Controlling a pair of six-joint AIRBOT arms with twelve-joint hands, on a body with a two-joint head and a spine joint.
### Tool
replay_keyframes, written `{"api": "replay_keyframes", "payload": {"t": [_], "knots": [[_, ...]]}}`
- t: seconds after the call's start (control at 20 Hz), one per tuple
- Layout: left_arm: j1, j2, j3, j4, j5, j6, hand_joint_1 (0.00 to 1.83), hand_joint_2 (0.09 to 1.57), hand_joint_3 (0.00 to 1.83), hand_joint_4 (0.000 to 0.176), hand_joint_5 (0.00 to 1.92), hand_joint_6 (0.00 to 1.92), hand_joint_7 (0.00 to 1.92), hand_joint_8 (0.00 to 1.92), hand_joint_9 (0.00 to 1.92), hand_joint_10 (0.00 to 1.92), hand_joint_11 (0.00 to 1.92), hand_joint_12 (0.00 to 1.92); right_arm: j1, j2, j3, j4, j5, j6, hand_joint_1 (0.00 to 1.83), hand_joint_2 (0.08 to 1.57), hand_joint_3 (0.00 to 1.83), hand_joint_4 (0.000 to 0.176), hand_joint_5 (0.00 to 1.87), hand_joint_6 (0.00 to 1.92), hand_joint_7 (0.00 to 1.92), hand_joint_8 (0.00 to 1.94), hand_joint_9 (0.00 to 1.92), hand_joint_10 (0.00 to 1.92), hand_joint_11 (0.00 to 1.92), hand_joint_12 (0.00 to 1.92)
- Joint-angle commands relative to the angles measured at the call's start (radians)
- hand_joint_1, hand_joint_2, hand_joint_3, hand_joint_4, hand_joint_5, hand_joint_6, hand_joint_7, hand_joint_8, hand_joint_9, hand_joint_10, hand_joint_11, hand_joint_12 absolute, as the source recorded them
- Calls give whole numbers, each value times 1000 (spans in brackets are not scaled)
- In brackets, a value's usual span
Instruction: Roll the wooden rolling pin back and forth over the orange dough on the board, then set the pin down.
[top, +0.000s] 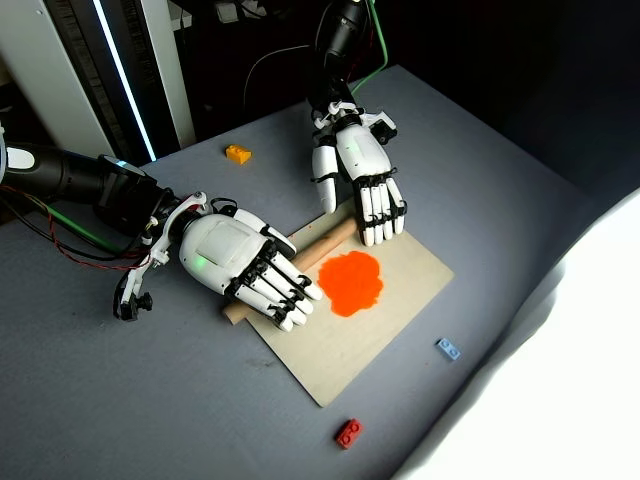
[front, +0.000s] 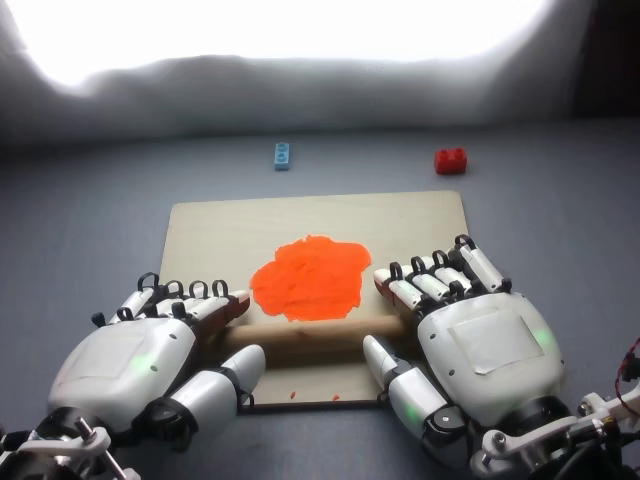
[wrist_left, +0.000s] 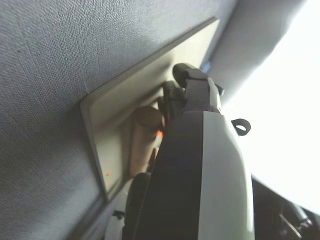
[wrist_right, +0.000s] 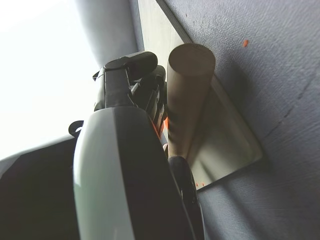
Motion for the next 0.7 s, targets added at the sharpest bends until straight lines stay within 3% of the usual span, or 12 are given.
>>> {"api": "replay_keyframes", "payload": {"t": [0.0,0.4,0.5,0.65], "knots": [[-11,8,6,48,-60,-5,0,1552,0,0,345,1,393,3,338,6,0,485,0,7,-3,-84,-93,-1,0,1552,0,0,502,11,547,9,488,11,0,1074],[-84,59,7,83,17,31,0,1556,0,0,374,5,404,2,351,2,0,542,23,37,-14,-85,-89,5,0,1551,0,0,467,0,531,0,466,0,0,1036],[-115,88,1,98,59,46,0,1557,0,0,347,0,372,0,318,0,0,455,27,50,-23,-95,-89,12,0,1533,0,0,441,0,482,0,433,0,0,997],[-171,140,-15,116,134,79,0,1543,0,0,345,2,380,2,326,2,0,469,42,73,-47,-110,-90,19,0,1473,0,0,437,4,476,5,441,8,0,1002]]}}
